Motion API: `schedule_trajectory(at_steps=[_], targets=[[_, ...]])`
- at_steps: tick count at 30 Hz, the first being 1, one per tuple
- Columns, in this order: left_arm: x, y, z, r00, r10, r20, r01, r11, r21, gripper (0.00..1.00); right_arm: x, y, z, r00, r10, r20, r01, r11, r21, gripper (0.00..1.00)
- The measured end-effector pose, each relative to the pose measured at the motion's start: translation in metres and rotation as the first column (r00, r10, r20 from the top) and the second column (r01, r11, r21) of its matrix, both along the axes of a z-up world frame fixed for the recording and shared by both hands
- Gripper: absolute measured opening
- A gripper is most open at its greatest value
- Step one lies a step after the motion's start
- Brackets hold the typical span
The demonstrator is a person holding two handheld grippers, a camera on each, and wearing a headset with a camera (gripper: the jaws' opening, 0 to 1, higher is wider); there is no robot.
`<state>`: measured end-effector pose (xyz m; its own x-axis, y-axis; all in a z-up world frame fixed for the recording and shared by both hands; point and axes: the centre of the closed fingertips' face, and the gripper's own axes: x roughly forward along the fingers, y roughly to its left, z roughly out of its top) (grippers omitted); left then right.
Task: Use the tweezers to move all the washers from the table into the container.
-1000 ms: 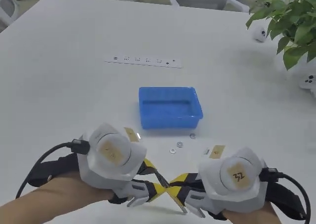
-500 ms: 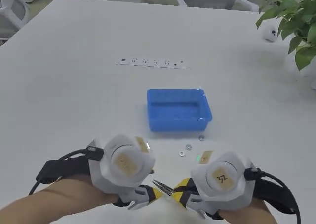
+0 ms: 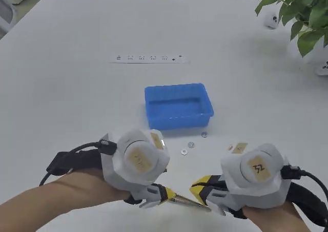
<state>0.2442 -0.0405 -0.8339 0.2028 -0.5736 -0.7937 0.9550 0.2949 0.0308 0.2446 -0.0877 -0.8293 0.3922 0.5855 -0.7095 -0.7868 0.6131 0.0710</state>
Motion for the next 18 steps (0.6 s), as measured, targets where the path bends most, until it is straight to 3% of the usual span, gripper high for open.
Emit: schedule_trajectory(at_steps=[2,5,7,10,14,18], targets=[[-0.002,-0.011,-0.001,0.999,-0.033,0.013,0.033,0.999,0.002,0.22,0.002,-0.021,0.008,0.997,-0.081,0.009,0.081,0.997,-0.013,0.0],[-0.005,-0.023,-0.007,0.998,-0.063,0.009,0.063,0.998,0.018,0.16,0.001,-0.05,0.015,0.988,-0.152,0.037,0.154,0.986,-0.062,0.0],[-0.01,-0.03,-0.01,0.995,-0.097,0.003,0.097,0.995,0.021,0.13,0.0,-0.06,0.023,0.976,-0.212,0.044,0.214,0.977,-0.023,0.0],[-0.021,-0.04,-0.019,0.986,-0.164,-0.021,0.165,0.985,0.054,0.14,-0.002,-0.068,0.024,0.955,-0.297,0.003,0.297,0.955,0.023,0.0],[-0.026,-0.048,-0.03,0.976,-0.218,-0.016,0.219,0.972,0.09,0.12,-0.003,-0.072,0.023,0.945,-0.326,0.028,0.325,0.945,0.038,0.0],[-0.025,-0.058,-0.037,0.978,-0.206,-0.03,0.207,0.975,0.076,0.07,-0.003,-0.068,0.023,0.947,-0.319,0.042,0.317,0.947,0.04,0.0]])
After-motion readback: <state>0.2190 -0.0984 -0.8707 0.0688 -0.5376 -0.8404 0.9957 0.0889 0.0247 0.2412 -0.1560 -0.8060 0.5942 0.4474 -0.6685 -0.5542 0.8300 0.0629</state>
